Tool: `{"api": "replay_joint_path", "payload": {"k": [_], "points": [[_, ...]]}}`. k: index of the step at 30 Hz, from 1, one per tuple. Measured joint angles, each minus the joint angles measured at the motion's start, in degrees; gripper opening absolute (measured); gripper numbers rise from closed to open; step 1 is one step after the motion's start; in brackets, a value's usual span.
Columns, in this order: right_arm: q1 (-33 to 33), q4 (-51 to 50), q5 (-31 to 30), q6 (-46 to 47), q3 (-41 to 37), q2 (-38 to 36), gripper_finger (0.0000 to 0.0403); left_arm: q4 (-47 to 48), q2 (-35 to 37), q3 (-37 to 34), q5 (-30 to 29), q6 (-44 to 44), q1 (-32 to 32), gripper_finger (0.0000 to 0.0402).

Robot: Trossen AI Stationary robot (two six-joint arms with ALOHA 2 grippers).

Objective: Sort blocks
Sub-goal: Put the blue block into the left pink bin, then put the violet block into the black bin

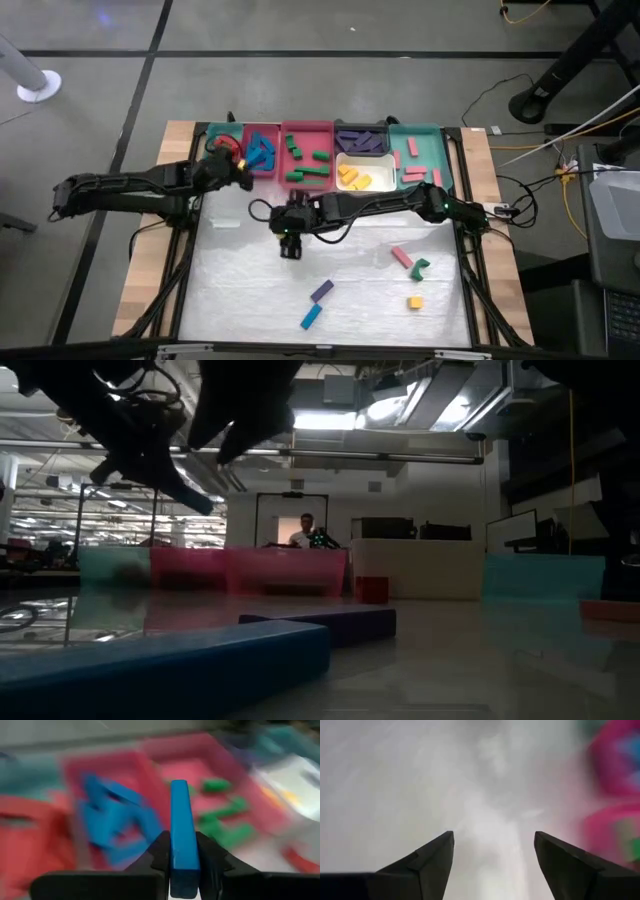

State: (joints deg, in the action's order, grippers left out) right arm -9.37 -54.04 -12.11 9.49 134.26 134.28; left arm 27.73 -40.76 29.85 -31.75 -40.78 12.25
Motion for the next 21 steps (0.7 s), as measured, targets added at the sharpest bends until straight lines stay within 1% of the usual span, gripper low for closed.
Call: {"api": "replay_joint_path", "payload": {"k": [2, 3, 5, 6, 9, 13, 18, 21], "points": [[0.0, -4.3, 7.8, 1.3, 0.0, 0.0, 0.0275, 0.3, -0.4, 0.0, -4.7, 3.0, 2.1, 0.0049], [-0.1, -6.7, 11.4, 1.3, 0.0, 0.0, 0.0275, -0.1, -0.5, -0.1, -5.9, 4.3, 3.2, 0.0051], [-0.4, -11.7, 17.2, 1.1, 0.0, 0.0, 0.0275, -0.9, -1.2, -0.7, -6.4, 6.3, 5.4, 0.0054], [-0.5, -13.9, 18.7, 0.9, 0.0, 0.0, 0.0275, -1.5, -1.7, -1.1, -6.5, 7.0, 6.3, 0.0056], [-1.6, -18.8, 19.8, 0.6, 0.0, 0.0, 0.0275, -3.3, -3.8, -2.0, -6.3, 9.5, 8.6, 0.0066], [-3.3, -19.9, 20.1, -0.8, 0.0, 0.1, 0.0275, -7.7, -6.7, -3.3, -4.6, 12.5, 10.7, 0.0086], [-5.9, -20.3, 20.8, -1.0, 0.0, 0.7, 0.0276, -10.3, -10.0, -3.4, -2.7, 11.1, 12.8, 0.0122], [-7.2, -21.4, 20.8, -1.0, 0.0, 0.7, 0.0276, -11.1, -10.9, -3.3, 0.0, 9.8, 13.8, 0.0142]]}}
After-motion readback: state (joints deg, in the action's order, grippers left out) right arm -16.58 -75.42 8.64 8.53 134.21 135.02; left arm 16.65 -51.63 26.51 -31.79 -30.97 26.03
